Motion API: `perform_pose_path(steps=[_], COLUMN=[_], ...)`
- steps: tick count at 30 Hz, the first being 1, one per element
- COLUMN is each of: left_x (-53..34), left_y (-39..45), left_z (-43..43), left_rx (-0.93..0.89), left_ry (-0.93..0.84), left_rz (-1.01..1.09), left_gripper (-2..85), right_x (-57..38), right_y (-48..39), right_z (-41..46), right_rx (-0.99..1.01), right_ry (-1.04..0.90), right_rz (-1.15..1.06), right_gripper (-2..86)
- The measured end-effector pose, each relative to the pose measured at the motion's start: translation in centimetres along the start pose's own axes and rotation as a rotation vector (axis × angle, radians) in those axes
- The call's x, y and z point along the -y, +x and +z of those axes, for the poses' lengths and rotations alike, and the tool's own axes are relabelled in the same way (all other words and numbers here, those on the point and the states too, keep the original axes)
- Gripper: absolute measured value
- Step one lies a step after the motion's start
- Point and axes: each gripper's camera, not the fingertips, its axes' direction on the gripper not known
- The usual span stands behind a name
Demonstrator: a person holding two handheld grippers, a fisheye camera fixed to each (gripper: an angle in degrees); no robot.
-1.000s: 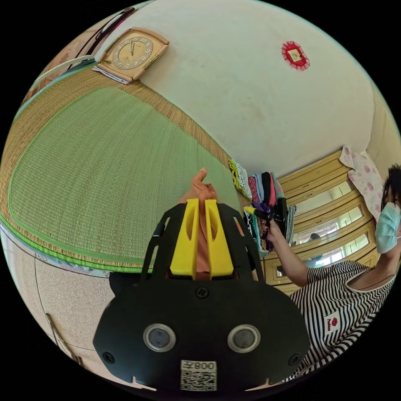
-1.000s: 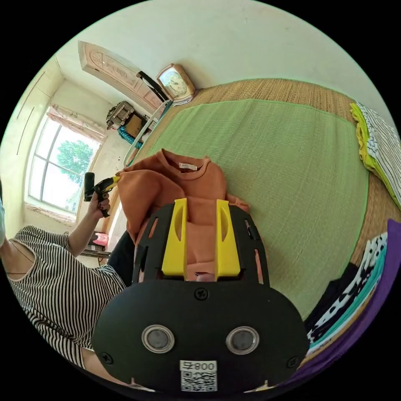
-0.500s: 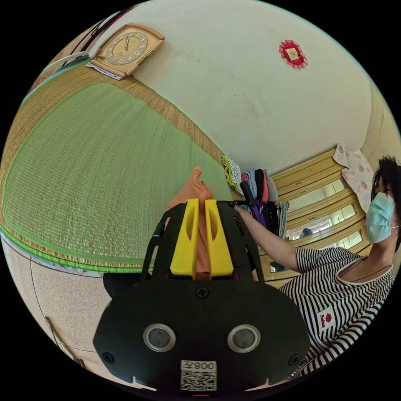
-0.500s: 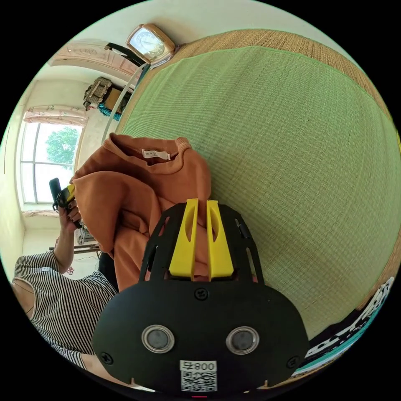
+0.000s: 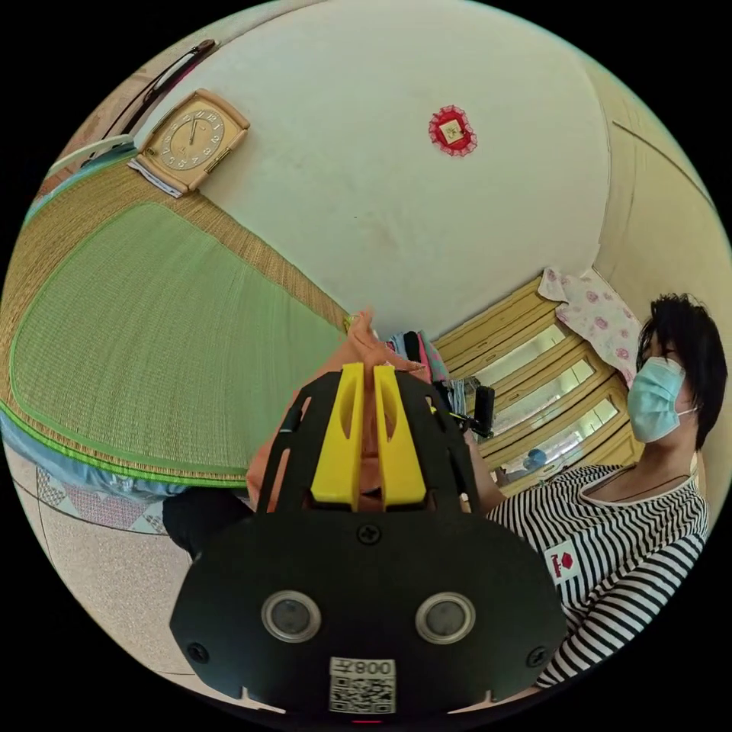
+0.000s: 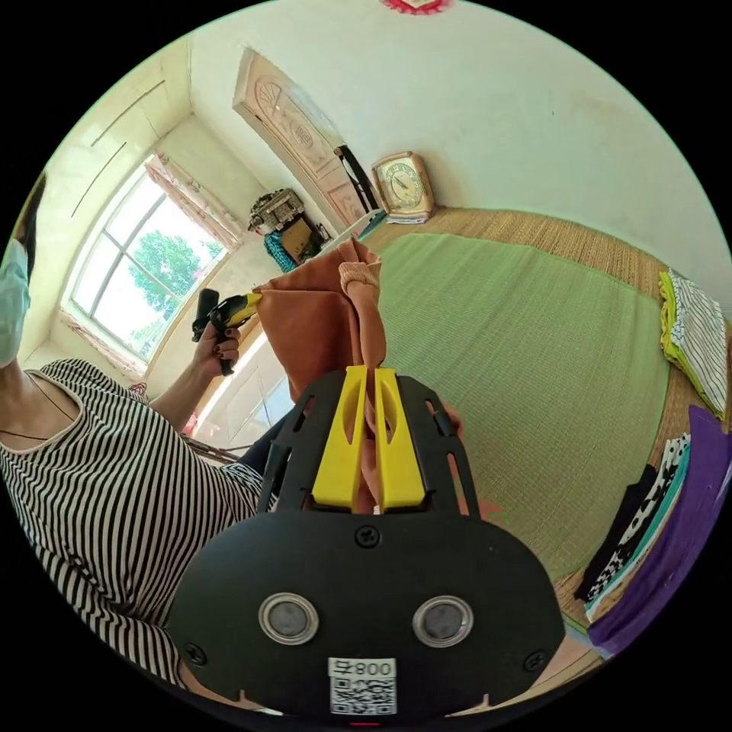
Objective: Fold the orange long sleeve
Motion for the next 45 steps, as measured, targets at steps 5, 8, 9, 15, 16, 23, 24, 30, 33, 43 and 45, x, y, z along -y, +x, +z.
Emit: perform_pose_path(steps=[5, 8, 9, 15, 16, 23, 24, 30, 33, 43, 45], left_x=[-1.5, -2.1, -2.2, -1.7, -1.6, 1.1, 1.5, 4.3, 6.7, 23.0, 27.9], left_y=[3.6, 5.8, 6.7, 11.9, 12.5, 20.9, 22.6, 27.5, 28.4, 22.3, 16.7], left_z=[-5.2, -8.0, -8.9, -11.6, -11.8, -16.0, -16.8, -19.1, -18.6, -7.0, -1.4], left_rx=[-0.129, -0.188, -0.219, -0.347, -0.355, -0.439, -0.424, -0.332, -0.284, -0.021, 0.078], left_ry=[0.135, 0.197, 0.222, 0.274, 0.279, 0.383, 0.406, 0.487, 0.494, 0.348, 0.249], left_rz=[0.076, 0.133, 0.16, 0.307, 0.319, 0.596, 0.659, 0.809, 0.838, 0.657, 0.533], left_gripper=[2.0, 2.0, 2.0, 1.9, 1.9, 1.8, 1.8, 1.9, 2.0, 2.7, 3.2], right_x=[-3.9, -6.4, -7.4, -10.8, -10.9, -11.3, -11.2, -9.0, -6.3, 17.9, 22.8], right_y=[-7.7, -12.4, -14.3, -23.4, -25.1, -32.6, -33.8, -36.2, -35.1, -12.2, -5.1], right_z=[-10.2, -16.9, -19.4, -30.0, -31.7, -40.6, -41.8, -44.6, -44.6, -36.8, -32.6], right_rx=[-0.04, -0.092, -0.124, -0.26, -0.296, -0.37, -0.393, -0.456, -0.497, -0.509, -0.503], right_ry=[0.204, 0.352, 0.409, 0.651, 0.682, 0.865, 0.887, 0.931, 0.92, 0.538, 0.396], right_rz=[-0.036, -0.071, -0.091, -0.22, -0.255, -0.469, -0.5, -0.595, -0.591, -0.261, -0.162], right_gripper=[1.1, 1.1, 1.1, 1.0, 1.0, 1.0, 1.0, 1.0, 1.1, 3.1, 4.4])
